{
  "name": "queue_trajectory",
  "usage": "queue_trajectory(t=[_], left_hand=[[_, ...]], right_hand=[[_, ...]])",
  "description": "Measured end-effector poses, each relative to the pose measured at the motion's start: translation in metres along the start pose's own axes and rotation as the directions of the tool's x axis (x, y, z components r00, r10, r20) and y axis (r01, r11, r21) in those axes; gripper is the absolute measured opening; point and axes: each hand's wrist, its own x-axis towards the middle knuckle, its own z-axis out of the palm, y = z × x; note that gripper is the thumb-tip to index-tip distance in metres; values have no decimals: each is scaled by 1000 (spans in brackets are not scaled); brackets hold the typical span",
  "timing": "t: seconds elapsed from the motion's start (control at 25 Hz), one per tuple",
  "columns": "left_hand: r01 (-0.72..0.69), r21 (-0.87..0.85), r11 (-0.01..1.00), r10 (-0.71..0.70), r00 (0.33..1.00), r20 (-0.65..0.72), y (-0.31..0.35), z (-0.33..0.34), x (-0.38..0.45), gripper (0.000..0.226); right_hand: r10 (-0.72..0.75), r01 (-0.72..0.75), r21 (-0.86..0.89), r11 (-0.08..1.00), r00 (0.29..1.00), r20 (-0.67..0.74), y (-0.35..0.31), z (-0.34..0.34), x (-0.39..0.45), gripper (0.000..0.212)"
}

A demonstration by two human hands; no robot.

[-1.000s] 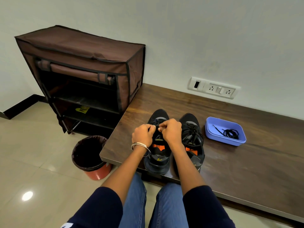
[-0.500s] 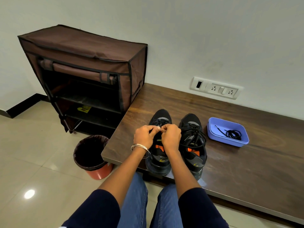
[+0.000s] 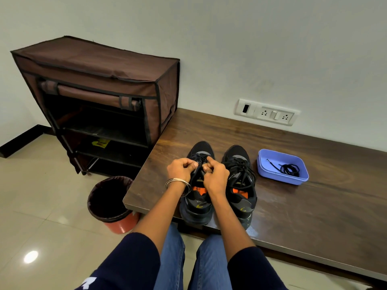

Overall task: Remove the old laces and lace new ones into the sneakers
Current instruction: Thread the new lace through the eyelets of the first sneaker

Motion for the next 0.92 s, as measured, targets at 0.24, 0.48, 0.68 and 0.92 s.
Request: queue_trajectory(t=[0.24,0.48,0.68,0.92], left_hand=[[47,10,999,-48,996,77,8,-7,3,8],[34,368,929,-58,997,56,17,0,5,17],[159,-412,897,-213,973,-86,28,-2,2,20],[185,-973,-141,-379,898,225,56,-55,16,30]], right_hand=[[114,-113,73,991,993,-12,-17,-6,-2,39],[150,-160,-290,943,987,-59,-27,-6,-7,46],[138,-219,-515,829,972,-190,-9,-2,-21,86],[92,-216,-405,889,948,-305,-8,-1,-22,81]])
